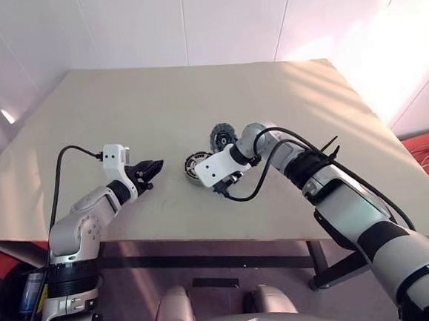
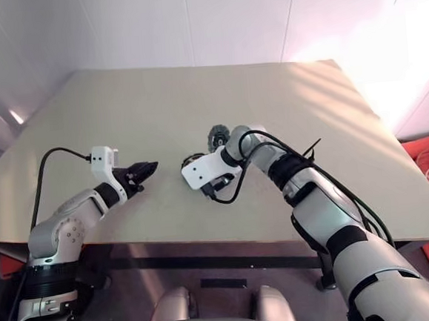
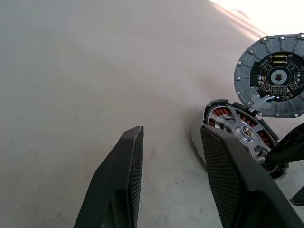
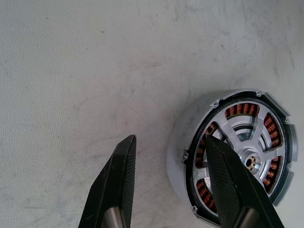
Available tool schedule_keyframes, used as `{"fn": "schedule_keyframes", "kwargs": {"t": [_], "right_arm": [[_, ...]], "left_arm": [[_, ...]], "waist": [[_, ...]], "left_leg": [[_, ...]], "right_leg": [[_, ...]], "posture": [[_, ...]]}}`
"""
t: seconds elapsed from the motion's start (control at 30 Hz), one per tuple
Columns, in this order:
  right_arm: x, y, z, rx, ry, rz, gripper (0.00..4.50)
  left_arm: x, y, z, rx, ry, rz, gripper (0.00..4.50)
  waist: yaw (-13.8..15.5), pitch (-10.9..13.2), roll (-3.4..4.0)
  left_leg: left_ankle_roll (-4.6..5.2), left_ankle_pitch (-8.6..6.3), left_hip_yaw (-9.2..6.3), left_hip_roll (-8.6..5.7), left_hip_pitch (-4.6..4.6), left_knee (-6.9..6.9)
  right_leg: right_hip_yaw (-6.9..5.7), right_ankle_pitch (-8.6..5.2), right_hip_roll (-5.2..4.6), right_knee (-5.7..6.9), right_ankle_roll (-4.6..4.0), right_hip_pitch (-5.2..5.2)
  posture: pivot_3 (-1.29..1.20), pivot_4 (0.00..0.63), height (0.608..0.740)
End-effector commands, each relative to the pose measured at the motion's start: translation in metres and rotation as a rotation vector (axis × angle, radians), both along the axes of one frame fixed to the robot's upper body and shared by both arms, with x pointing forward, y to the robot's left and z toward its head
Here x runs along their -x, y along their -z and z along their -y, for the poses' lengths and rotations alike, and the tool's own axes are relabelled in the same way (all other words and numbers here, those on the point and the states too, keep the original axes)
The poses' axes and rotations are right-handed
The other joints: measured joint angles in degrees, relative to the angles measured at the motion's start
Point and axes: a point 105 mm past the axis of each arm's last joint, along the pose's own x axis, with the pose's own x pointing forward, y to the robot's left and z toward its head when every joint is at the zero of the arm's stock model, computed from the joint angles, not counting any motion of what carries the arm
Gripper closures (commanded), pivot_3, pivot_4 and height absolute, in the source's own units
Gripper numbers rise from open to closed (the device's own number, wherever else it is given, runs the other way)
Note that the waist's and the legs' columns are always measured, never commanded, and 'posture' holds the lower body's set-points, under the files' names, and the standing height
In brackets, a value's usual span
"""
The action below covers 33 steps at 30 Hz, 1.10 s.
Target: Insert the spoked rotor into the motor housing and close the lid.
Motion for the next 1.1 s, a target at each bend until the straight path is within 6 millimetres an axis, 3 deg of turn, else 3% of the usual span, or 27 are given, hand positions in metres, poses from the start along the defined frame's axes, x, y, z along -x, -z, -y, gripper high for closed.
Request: {"fn": "schedule_keyframes", "kwargs": {"t": [0.03, 0.47, 0.93, 1.03, 1.1], "right_arm": [[-0.005, -0.007, 0.005, 0.004, 0.014, 0.027, 1.93], [-0.007, -0.017, 0.008, 0.069, -0.029, 0.050, 1.93], [-0.008, -0.017, -0.005, 0.061, -0.028, 0.064, 1.93], [-0.009, -0.018, -0.006, 0.054, -0.020, 0.068, 2.57], [-0.010, -0.018, -0.007, 0.052, -0.017, 0.070, 3.24]], "left_arm": [[-0.002, -0.018, -0.001, -0.006, 0.000, 0.072, 2.48], [-0.001, -0.015, 0.006, 0.011, 0.007, 0.068, 2.48], [0.000, -0.013, 0.007, 0.019, 0.003, 0.065, 2.48], [0.000, -0.012, 0.007, 0.020, 0.002, 0.064, 2.48], [0.000, -0.012, 0.007, 0.019, 0.002, 0.063, 2.48]], "waist": [[0.0, 0.0, 0.00], [0.0, 0.0, 0.00], [-0.1, 0.0, 0.01], [-0.1, 0.0, 0.01], [-0.1, 0.0, 0.01]], "left_leg": [[0.00, 0.00, 0.00, 0.00, 0.00, 0.00], [-0.02, 0.01, 0.01, 0.01, 0.03, 0.00], [-0.01, 0.01, 0.02, 0.03, 0.00, -0.01], [-0.01, 0.01, 0.02, 0.04, 0.01, -0.01], [-0.02, 0.02, 0.02, 0.04, 0.01, -0.01]], "right_leg": [[0.00, 0.00, 0.00, 0.01, 0.00, 0.00], [0.01, -0.01, 0.00, 0.08, -0.01, -0.01], [0.01, -0.03, 0.01, 0.08, -0.04, -0.08], [0.01, -0.03, 0.01, 0.09, -0.04, -0.08], [0.01, -0.03, 0.01, 0.12, -0.05, -0.08]], "posture": [[0.00, 0.000, 0.740], [0.00, 0.000, 0.740], [0.00, 0.000, 0.740], [0.00, 0.000, 0.740], [0.00, 0.000, 0.740]]}}
